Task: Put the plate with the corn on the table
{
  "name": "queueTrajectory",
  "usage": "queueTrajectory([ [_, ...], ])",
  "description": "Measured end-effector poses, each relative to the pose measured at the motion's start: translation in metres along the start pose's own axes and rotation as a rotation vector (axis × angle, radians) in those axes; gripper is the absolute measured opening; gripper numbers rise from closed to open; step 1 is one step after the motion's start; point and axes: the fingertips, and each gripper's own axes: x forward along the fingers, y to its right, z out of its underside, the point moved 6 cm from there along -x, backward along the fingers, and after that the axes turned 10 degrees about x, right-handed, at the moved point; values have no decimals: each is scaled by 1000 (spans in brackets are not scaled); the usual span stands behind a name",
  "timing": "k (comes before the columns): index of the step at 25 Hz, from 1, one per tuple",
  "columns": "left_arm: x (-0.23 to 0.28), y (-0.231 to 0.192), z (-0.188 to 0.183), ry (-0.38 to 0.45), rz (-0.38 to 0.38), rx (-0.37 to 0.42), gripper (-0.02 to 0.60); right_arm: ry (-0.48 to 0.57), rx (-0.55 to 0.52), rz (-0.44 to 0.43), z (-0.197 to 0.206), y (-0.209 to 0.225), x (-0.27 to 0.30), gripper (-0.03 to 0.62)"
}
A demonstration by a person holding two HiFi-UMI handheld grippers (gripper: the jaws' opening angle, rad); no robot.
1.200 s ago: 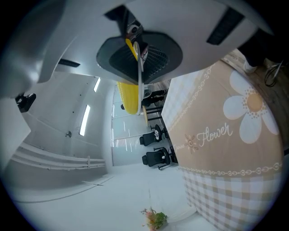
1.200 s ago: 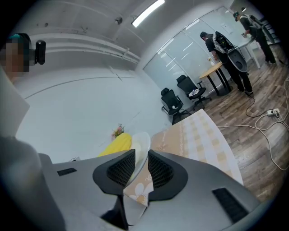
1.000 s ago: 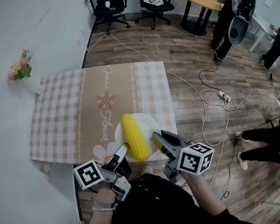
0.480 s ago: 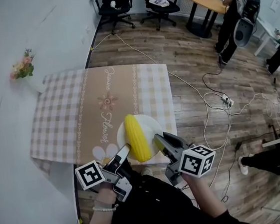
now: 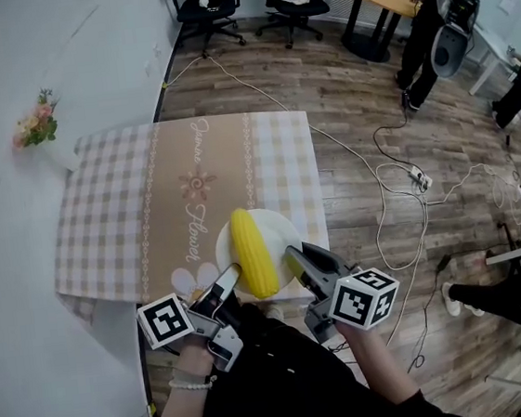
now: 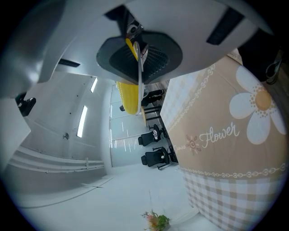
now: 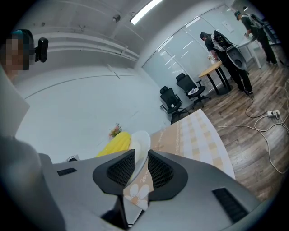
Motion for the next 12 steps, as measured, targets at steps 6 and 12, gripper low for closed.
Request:
queueTrajectory([
  [6,3,-4,-13,-27,10,16,32,20,6,20,-2,-2,10,117],
  [12,6,-11,-27,-56,13,27,31,29,7,45,-2,-4,22,117],
])
